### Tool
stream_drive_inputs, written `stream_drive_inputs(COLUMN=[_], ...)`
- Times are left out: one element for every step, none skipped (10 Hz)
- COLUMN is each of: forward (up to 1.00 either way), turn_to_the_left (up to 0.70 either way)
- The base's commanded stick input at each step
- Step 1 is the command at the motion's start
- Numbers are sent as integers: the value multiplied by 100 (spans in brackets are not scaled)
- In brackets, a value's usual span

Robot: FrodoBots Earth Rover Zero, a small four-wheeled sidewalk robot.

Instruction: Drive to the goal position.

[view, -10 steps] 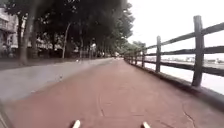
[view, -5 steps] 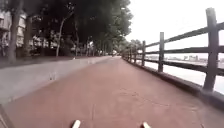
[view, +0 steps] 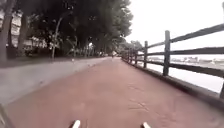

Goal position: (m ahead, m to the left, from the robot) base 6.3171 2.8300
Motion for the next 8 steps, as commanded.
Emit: stream_drive_inputs(forward=[70, 70, 70, 70, 70, 70, 70, 70], turn_to_the_left=[0, 0, 0, 0, 0, 0, 0, 0])
